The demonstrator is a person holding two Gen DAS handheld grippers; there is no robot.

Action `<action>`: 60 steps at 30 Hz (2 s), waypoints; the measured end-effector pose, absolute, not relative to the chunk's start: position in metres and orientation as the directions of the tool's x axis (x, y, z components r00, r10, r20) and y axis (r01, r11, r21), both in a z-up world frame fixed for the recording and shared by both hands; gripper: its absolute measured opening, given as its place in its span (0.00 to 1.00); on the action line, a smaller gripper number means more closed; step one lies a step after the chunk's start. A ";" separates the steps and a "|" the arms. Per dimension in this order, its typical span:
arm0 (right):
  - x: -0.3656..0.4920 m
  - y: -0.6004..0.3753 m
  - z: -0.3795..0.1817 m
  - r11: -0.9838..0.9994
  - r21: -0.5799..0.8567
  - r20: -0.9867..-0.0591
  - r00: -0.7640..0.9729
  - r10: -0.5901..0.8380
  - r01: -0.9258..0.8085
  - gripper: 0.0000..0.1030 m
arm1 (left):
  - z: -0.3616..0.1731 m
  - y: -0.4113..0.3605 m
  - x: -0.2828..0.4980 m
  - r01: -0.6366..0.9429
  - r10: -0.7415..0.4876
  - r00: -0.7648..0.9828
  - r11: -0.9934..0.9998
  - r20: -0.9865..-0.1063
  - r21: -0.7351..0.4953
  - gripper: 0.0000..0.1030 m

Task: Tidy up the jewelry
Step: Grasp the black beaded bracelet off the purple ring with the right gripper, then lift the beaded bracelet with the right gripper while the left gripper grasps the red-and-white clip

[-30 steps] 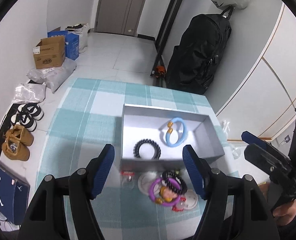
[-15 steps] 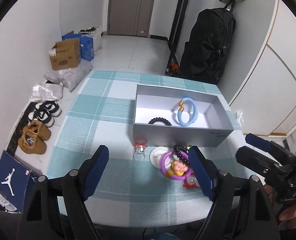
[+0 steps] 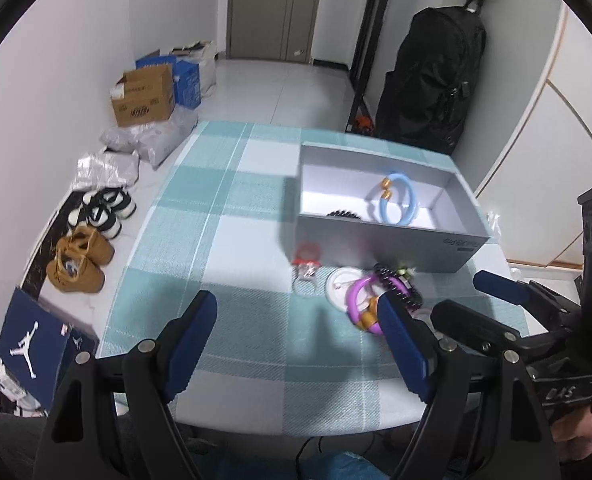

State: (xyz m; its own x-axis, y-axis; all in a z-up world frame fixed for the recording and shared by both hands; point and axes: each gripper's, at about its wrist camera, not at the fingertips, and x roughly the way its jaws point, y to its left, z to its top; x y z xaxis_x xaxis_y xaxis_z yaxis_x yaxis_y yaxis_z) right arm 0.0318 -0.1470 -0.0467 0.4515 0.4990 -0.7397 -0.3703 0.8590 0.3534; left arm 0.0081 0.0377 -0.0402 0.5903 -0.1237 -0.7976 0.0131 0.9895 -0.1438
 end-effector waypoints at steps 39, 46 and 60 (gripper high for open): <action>0.054 -0.126 -0.065 0.841 0.420 -0.753 0.386 0.533 -0.340 0.38 | -0.055 0.057 0.013 -0.009 -0.171 0.502 0.979 -0.847 -0.203 0.77; 0.049 -0.140 -0.057 0.817 0.462 -0.714 0.401 0.573 -0.344 0.37 | -0.058 0.050 0.016 -0.004 -0.174 0.494 0.979 -0.852 -0.203 0.77; 0.039 -0.180 -0.019 0.767 0.536 -0.582 0.505 0.638 -0.351 0.36 | -0.068 0.006 0.020 0.131 -0.318 0.411 0.948 -0.854 -0.290 0.77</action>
State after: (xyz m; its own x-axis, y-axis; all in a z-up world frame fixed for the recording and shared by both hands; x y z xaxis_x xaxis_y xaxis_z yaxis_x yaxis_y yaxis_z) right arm 0.0390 -0.1802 -0.0192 0.5047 0.6377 -0.5819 -0.3513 0.7674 0.5363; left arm 0.0198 0.0061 -0.0679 0.4108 -0.3181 -0.8544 0.1309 0.9480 -0.2900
